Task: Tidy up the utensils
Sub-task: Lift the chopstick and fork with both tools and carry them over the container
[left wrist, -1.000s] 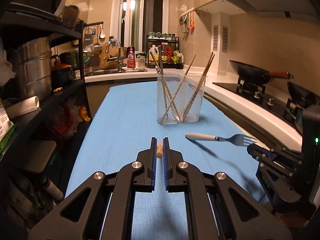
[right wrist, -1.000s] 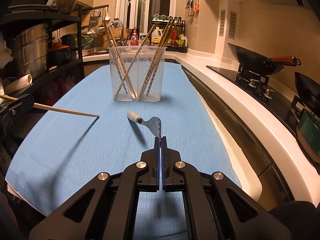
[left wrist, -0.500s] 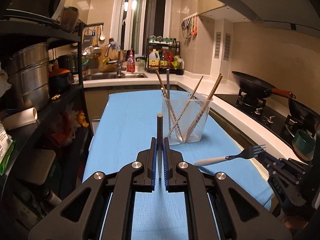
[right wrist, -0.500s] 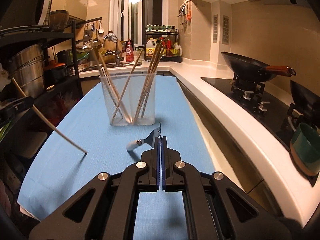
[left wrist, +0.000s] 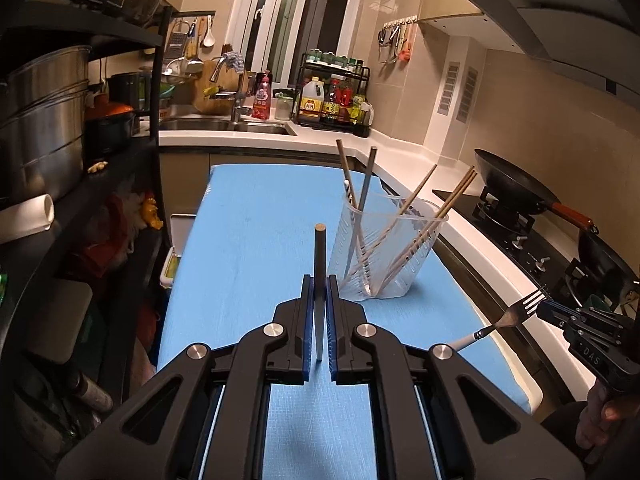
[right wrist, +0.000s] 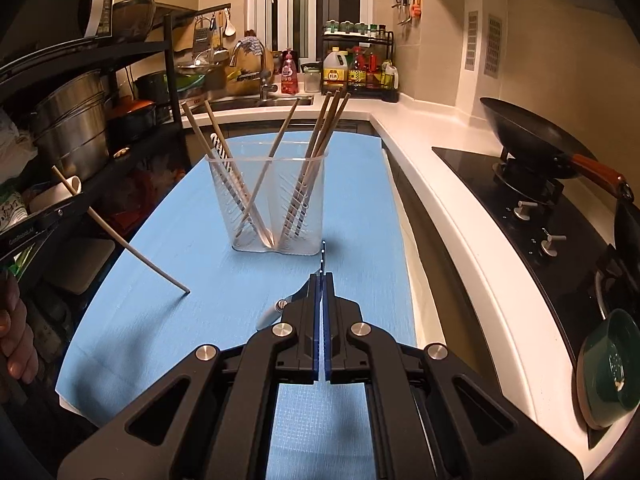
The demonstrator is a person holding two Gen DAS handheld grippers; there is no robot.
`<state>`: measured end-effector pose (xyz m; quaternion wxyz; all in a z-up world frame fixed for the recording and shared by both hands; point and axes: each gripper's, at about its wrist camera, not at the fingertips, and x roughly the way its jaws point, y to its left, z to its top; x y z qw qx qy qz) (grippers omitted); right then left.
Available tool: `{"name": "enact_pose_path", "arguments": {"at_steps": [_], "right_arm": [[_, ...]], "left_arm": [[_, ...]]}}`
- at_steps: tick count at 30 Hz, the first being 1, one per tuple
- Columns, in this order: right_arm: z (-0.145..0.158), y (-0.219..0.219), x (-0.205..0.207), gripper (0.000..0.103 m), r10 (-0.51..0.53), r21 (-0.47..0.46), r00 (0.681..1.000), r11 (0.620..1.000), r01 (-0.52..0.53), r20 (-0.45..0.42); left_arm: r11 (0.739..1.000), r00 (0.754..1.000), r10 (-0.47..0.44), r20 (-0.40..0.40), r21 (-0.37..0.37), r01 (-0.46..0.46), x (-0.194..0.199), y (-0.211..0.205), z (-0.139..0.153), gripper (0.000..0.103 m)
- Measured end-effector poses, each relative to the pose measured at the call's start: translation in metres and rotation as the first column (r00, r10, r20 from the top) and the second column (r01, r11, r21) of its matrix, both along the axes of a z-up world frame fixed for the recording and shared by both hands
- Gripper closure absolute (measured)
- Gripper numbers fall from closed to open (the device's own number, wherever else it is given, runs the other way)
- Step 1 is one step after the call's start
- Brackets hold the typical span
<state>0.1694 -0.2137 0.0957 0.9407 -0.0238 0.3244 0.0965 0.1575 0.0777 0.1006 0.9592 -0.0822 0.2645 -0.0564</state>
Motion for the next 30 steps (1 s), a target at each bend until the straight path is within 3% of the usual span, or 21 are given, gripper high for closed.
{"name": "enact_pose_path", "arguments": {"at_steps": [6,22,30], "right_arm": [[0.013,0.009,0.007,0.101,0.012,-0.037,1.0,0.999,-0.011,0.022],[0.047,0.018,0.008,0.102,0.033,-0.07,0.996,0.997,-0.027,0.085],[0.068,0.018,0.015,0.102,0.04,-0.104,0.992,0.994,-0.028,0.122]], "left_arm": [[1.0,1.0,-0.012,-0.01,-0.008,0.012,0.003,0.007,0.008,0.097],[0.996,0.999,-0.039,-0.034,0.079,0.041,-0.005,-0.006,0.037,0.097],[0.995,0.997,-0.056,-0.058,0.082,0.06,0.0,-0.008,0.051,0.097]]}}
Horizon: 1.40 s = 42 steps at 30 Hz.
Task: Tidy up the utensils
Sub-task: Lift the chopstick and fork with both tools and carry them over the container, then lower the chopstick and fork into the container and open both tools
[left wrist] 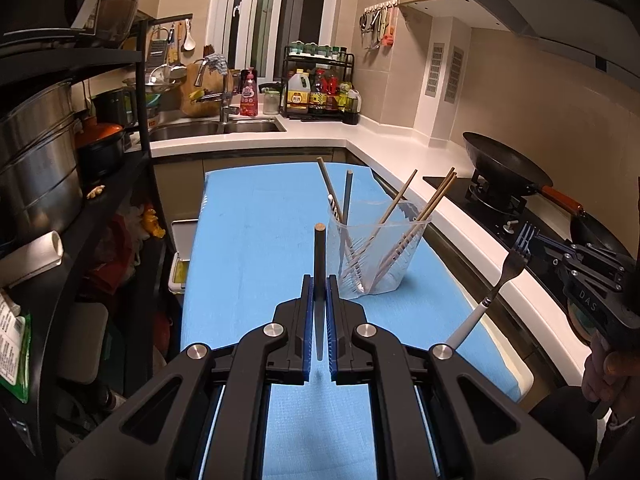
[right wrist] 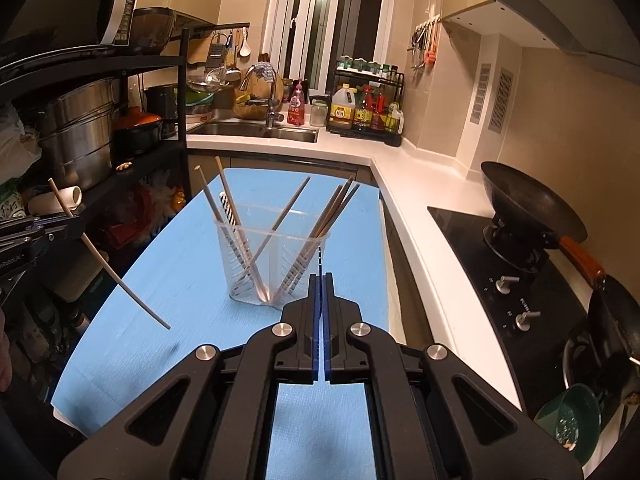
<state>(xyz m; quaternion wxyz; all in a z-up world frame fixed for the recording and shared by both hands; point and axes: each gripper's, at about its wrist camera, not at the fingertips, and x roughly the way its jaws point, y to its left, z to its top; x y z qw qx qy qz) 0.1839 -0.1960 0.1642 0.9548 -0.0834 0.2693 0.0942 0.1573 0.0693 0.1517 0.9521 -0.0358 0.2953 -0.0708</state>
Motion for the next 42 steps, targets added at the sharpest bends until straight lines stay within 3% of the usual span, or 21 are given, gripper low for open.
{"name": "enact_pose_path", "arguments": {"at_steps": [9,16,20,24,29,35,36,38,39,40,42], "right_arm": [[0.048,0.01,0.021,0.102,0.035,-0.061,0.996,0.998,-0.03,0.085],[0.095,0.016,0.062,0.102,0.025,-0.06,0.985,0.998,-0.015,0.169],[0.101,0.018,0.09,0.102,0.004,-0.049,0.979,0.999,0.006,0.204],[0.084,0.024,0.117,0.102,-0.002,-0.048,0.98,0.999,0.011,0.197],[0.053,0.025,0.142,0.102,-0.001,-0.033,0.987,0.999,0.006,0.16],[0.037,0.028,0.15,0.1,0.041,-0.022,0.992,0.999,-0.039,0.117],[0.036,0.026,0.15,0.096,0.032,-0.018,0.993,0.999,-0.03,0.117],[0.04,0.021,0.145,0.068,0.014,0.001,0.992,1.0,-0.014,0.122],[0.041,0.018,0.141,0.058,0.013,0.016,0.992,1.0,-0.015,0.125],[0.042,0.014,0.136,0.057,0.013,0.027,0.992,1.0,-0.016,0.126],[0.042,0.009,0.123,0.057,0.026,0.025,0.992,0.999,-0.029,0.123]], "left_arm": [[0.997,0.997,-0.075,0.012,0.0,0.075,0.022,-0.011,0.048,0.097],[0.985,0.978,-0.166,0.123,0.066,0.159,0.043,-0.045,0.1,0.097],[0.983,0.973,-0.176,0.15,0.077,0.165,0.065,-0.059,0.113,0.097],[0.984,0.976,-0.172,0.13,0.073,0.163,0.095,-0.07,0.105,0.097],[0.981,0.985,-0.161,0.055,0.116,0.154,0.132,-0.079,0.073,0.097],[0.977,0.984,-0.178,0.006,0.119,0.176,0.154,-0.085,0.05,0.097],[0.975,0.982,-0.191,-0.011,0.117,0.191,0.157,-0.087,0.046,0.097],[0.972,0.977,-0.21,-0.044,0.099,0.213,0.158,-0.089,0.04,0.085],[0.971,0.975,-0.218,-0.037,0.091,0.221,0.156,-0.089,0.041,0.068],[0.97,0.975,-0.223,-0.014,0.093,0.223,0.149,-0.088,0.043,0.058],[0.968,0.973,-0.226,0.043,0.12,0.219,0.131,-0.085,0.049,0.058]]}}
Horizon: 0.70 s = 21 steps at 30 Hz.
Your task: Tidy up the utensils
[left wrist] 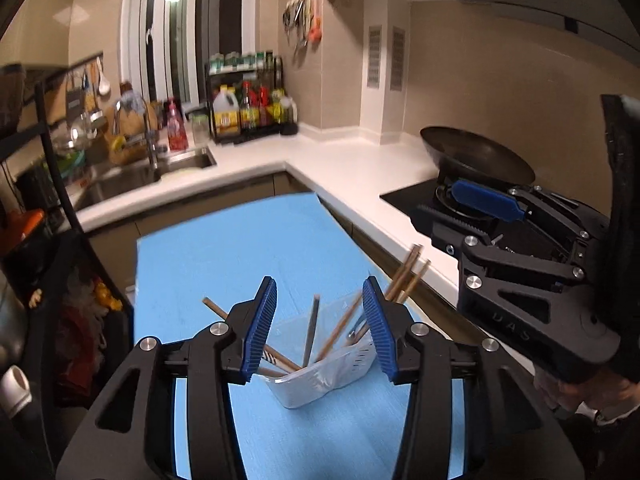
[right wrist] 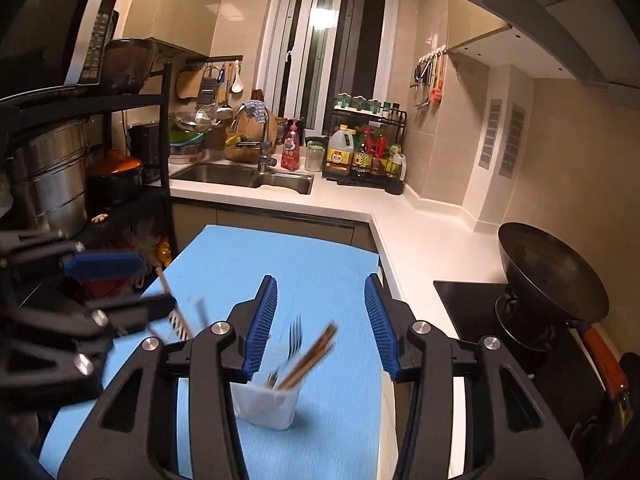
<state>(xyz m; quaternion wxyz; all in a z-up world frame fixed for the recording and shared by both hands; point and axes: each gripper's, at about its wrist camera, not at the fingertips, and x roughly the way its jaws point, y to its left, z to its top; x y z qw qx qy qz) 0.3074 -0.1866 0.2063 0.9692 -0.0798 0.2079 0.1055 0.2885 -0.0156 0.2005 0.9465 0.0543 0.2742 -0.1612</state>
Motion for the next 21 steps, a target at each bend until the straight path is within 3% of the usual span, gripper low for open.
{"name": "enact_pose_path", "arguments": {"at_steps": [2,5,7,10,12,17,19,21], "right_arm": [[-0.001,-0.006,-0.018,0.054,-0.005,0.005,1.0,1.0,0.005,0.014],[-0.003,-0.017,-0.047,0.039,-0.007,0.046,1.0,0.999,0.005,0.03],[-0.01,-0.022,-0.063,0.021,-0.019,0.057,0.999,0.998,0.017,0.035],[-0.028,-0.026,-0.089,0.008,-0.035,0.063,0.999,0.997,0.034,0.03],[-0.041,-0.027,-0.102,0.006,-0.048,0.049,0.999,0.998,0.047,0.024],[-0.087,-0.029,-0.116,0.006,-0.104,0.048,0.994,0.993,0.105,-0.014],[-0.112,-0.03,-0.116,0.006,-0.116,0.054,0.992,0.991,0.119,-0.058],[-0.124,-0.028,-0.115,0.006,-0.114,0.015,0.99,0.993,0.116,-0.087]], "left_arm": [[1.0,0.999,0.014,0.046,-0.01,-0.014,-0.02,0.009,0.006,0.058],[0.998,0.997,0.037,0.074,-0.062,-0.033,-0.046,0.026,0.009,0.054],[0.995,0.994,0.058,0.089,-0.091,-0.05,-0.063,0.035,0.006,0.043],[0.987,0.99,0.103,0.092,-0.132,-0.09,-0.093,0.048,-0.012,0.034],[0.98,0.988,0.138,0.076,-0.151,-0.125,-0.107,0.051,-0.032,0.029],[0.952,0.976,0.215,-0.033,-0.215,-0.217,-0.118,0.055,-0.101,0.027],[0.919,0.94,0.281,-0.193,-0.229,-0.321,-0.105,0.058,-0.125,0.028],[0.898,0.918,0.32,-0.233,-0.235,-0.373,-0.102,0.061,-0.138,0.028]]}}
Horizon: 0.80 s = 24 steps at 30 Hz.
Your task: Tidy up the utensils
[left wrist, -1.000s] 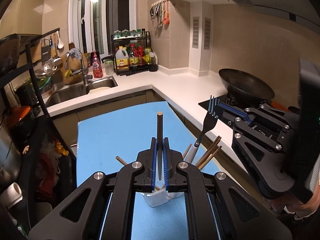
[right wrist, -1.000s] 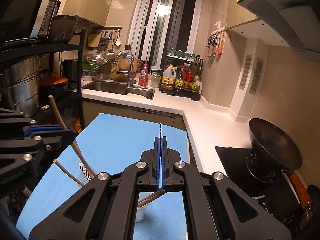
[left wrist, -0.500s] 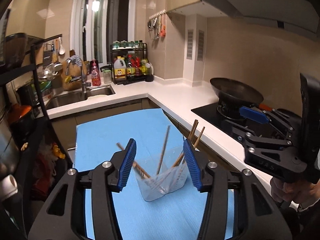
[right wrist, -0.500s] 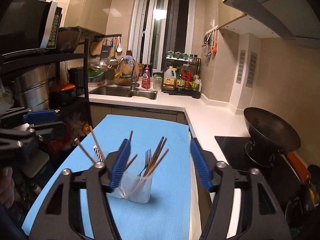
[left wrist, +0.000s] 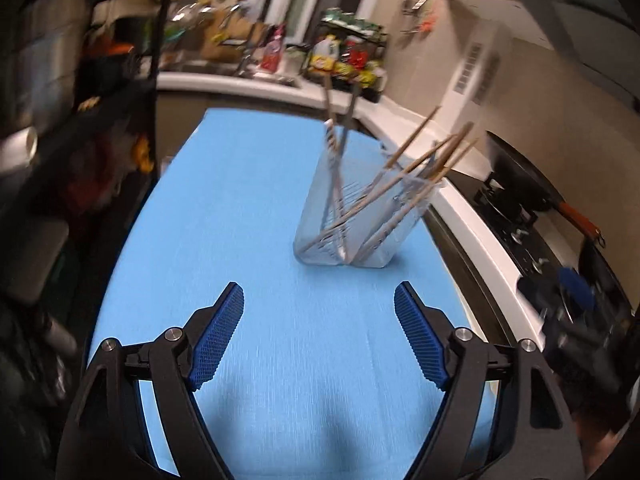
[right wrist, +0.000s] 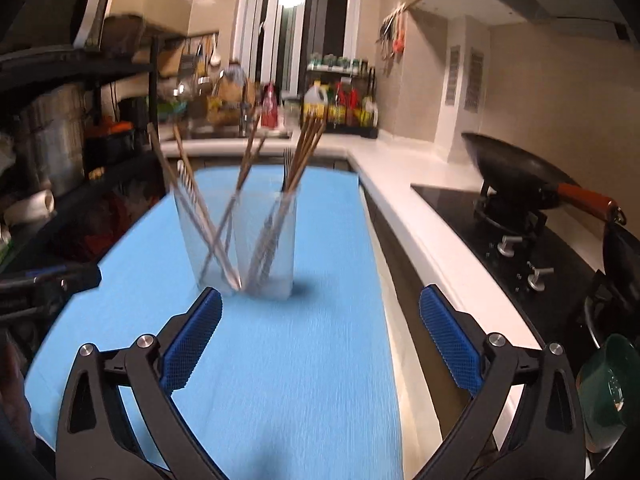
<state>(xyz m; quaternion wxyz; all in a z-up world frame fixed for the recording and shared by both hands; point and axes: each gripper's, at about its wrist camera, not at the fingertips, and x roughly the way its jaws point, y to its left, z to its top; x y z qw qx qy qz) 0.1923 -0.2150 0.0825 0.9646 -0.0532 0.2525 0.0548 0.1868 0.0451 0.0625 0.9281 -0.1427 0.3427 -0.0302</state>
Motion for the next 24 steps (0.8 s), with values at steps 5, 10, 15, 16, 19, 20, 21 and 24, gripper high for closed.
{"name": "enact_pose_path", "arguments": {"at_steps": [5,10,15,16,19,20,21,24], "right_arm": [[-0.002,-0.01,0.005,0.006,-0.036,0.024,0.999,0.999,0.036,0.003],[-0.008,-0.013,0.008,0.006,-0.059,0.055,0.998,0.997,0.06,-0.011],[-0.012,-0.013,0.012,0.006,-0.078,0.068,0.997,0.995,0.079,-0.018],[-0.013,-0.013,0.013,0.006,-0.081,0.074,0.997,0.994,0.082,-0.02],[-0.013,-0.015,0.016,0.005,-0.083,0.103,0.996,0.991,0.085,-0.025],[-0.012,-0.016,0.017,0.005,-0.084,0.11,0.996,0.99,0.086,-0.023],[-0.012,-0.017,0.017,0.005,-0.087,0.113,0.996,0.99,0.089,-0.022],[-0.011,-0.019,0.018,0.005,-0.103,0.114,0.995,0.988,0.104,-0.014]], "left_arm": [[0.995,0.999,0.038,-0.018,0.088,-0.037,0.007,0.0,-0.018,0.027],[0.989,0.998,0.022,0.056,0.143,-0.03,0.002,-0.014,-0.013,0.012],[0.971,0.987,-0.032,0.16,0.239,-0.007,-0.008,-0.039,0.0,0.008],[0.966,0.985,-0.042,0.165,0.257,-0.002,-0.008,-0.043,0.0,0.008],[0.965,0.984,-0.052,0.168,0.264,0.006,-0.005,-0.046,0.0,0.008],[0.966,0.985,-0.049,0.166,0.258,0.004,-0.004,-0.044,-0.001,0.008],[0.968,0.985,-0.043,0.166,0.251,-0.001,-0.003,-0.042,-0.001,0.008],[0.972,0.985,-0.03,0.168,0.237,-0.011,-0.001,-0.039,-0.003,0.008]]}}
